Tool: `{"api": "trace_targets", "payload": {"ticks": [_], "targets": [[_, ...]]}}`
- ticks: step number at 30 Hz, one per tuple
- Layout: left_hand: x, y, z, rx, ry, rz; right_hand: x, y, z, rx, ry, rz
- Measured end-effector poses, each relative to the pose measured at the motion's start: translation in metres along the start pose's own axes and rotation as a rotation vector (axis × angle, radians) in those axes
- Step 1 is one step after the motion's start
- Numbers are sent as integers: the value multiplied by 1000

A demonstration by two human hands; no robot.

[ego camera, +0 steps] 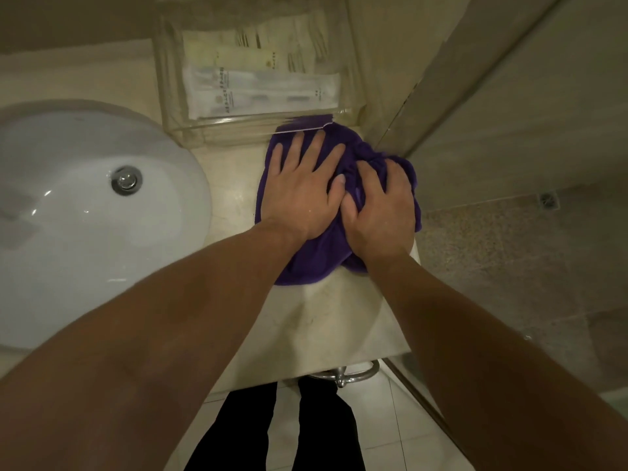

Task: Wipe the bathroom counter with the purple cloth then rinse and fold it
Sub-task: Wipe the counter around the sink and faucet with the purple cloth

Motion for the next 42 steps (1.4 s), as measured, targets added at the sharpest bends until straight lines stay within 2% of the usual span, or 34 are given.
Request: {"api": "trace_targets", "payload": {"ticks": [5,11,18,34,39,42], "targets": [[0,1,11,-37,3,3,0,-1,5,-46,-11,4],[-1,-1,4,-1,11,2,0,-1,-3,-45,15,0],[-3,0,-39,43,-6,-17,5,-4,-39,-20,-1,-40],[0,18,-173,225,33,-19,34,1,-142,121,-234,-105],[-7,52,-184,191,-9,-9,53,28,-159,52,-230,-141],[-14,79,-181,134,-43,2,65,52,-168,-36,-194,-73]]}}
Point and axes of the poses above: each hand's wrist, its own z-axis towards the middle knuckle, its own x-axis out of the back of the hand, y = z × x, the point moved 9 cm from there along z, towards the middle knuckle, and after that the axes turned 8 degrees about y, right-handed, at the moved point
